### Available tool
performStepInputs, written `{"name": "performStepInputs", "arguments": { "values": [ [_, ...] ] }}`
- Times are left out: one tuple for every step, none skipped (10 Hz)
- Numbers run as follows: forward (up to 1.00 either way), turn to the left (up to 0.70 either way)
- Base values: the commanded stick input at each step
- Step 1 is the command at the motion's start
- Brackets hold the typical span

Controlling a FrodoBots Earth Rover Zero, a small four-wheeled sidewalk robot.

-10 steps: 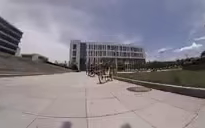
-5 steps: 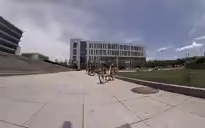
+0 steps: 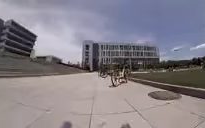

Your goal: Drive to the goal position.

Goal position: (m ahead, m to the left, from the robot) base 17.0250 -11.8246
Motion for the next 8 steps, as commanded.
{"name": "performStepInputs", "arguments": {
  "values": [
    [0.70,0.00],
    [0.70,0.00],
    [0.70,0.00],
    [0.70,0.00],
    [0.70,0.00],
    [0.70,0.00],
    [0.70,0.00],
    [0.70,0.00]
  ]
}}
